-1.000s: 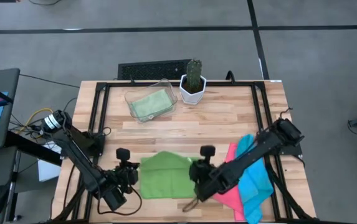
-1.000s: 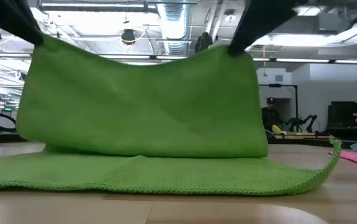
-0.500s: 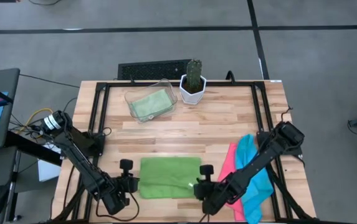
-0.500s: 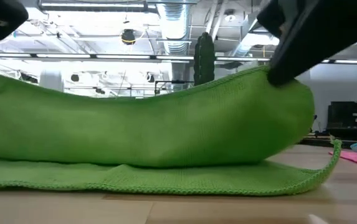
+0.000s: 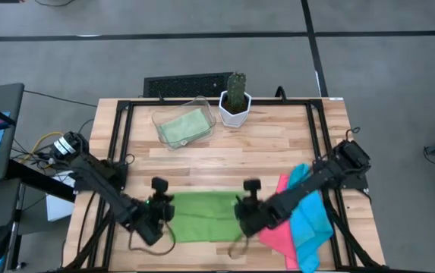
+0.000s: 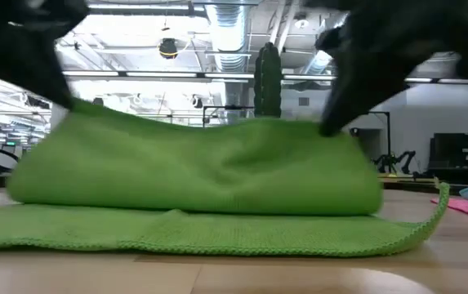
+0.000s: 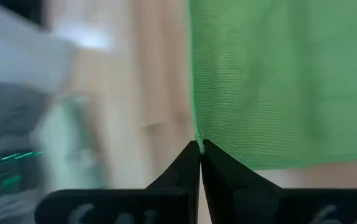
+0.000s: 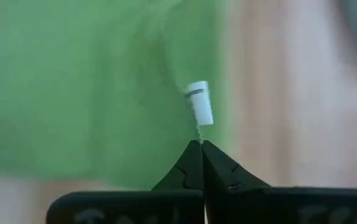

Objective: Fold microfiber towels
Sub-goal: Fold the green microfiber towel

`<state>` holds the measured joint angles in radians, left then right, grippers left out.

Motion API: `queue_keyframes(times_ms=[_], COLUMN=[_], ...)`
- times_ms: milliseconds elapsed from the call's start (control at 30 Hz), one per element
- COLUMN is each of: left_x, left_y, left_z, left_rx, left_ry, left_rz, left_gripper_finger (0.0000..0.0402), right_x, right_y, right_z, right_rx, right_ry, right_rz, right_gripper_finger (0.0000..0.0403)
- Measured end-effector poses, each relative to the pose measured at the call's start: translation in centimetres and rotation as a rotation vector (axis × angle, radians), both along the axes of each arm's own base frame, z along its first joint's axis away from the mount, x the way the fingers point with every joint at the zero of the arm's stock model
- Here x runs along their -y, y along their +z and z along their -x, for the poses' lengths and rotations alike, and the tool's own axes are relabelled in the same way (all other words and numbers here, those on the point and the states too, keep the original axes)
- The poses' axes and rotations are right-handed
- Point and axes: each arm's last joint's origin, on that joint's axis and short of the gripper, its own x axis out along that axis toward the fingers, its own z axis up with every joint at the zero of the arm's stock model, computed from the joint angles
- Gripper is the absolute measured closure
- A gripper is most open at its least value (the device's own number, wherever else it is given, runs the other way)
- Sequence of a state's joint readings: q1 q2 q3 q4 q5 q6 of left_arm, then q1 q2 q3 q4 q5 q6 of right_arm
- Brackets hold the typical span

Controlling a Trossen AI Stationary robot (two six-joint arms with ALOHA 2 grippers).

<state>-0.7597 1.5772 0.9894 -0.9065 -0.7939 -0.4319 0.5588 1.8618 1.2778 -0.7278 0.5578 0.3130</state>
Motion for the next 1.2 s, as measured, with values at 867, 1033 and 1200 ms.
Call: queue_keyframes(times_ms=[867, 1033, 1200], left_x=[0.1, 2.3, 3.8], left_y=[-0.4, -1.6, -3.4], left_z=[-0.3, 0.3, 0.2], left_rx=[0.079, 0.093, 0.09], left_ry=[0.149, 0.089, 0.069], left_rz=[0.13, 0.161, 0.178], left_gripper_finger=[0.04, 0.04, 0.04], right_x=[-3.3, -5.3, -6.2], right_y=[1.5, 1.0, 0.4], right_z=[0.9, 1.7, 2.1], right_rx=[0.192, 0.23, 0.23], right_ry=[-0.077, -0.019, -0.007], right_rz=[0.017, -0.087, -0.198], right_gripper_finger=[0.0392, 0.0392, 0.0392])
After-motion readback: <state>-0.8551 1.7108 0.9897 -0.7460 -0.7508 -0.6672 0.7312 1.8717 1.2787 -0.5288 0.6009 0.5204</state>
